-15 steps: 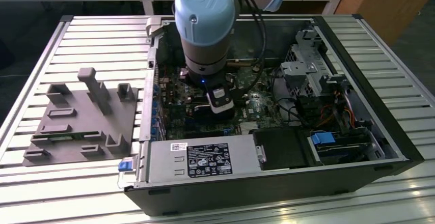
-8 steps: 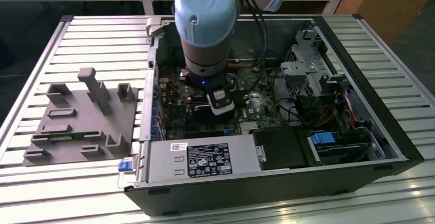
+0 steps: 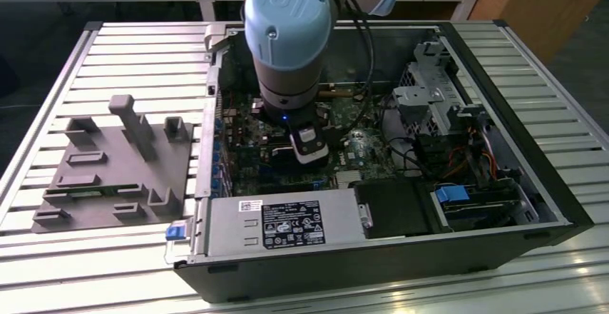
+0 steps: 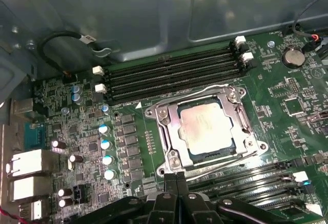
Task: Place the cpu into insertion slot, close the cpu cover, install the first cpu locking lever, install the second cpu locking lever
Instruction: 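Install the second cpu locking lever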
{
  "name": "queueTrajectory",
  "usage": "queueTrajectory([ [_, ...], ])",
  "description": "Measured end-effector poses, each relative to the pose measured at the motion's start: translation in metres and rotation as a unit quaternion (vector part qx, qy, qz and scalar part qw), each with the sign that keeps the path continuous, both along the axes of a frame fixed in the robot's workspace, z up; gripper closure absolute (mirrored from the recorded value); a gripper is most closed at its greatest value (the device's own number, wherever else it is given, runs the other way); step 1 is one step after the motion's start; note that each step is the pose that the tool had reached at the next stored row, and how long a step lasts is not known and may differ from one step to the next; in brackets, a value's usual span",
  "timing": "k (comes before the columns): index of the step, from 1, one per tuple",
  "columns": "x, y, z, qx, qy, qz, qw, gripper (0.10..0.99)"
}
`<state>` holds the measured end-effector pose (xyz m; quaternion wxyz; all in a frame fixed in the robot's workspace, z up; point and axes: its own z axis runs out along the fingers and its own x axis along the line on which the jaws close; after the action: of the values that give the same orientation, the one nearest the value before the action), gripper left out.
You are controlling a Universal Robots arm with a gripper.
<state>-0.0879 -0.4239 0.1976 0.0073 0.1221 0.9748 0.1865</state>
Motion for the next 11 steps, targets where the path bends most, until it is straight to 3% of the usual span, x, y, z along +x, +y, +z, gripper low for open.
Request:
queueTrajectory([
  [11,-0.0026,0.001,-0.004,0.0036,0.0,0.0,1.0,0.984],
])
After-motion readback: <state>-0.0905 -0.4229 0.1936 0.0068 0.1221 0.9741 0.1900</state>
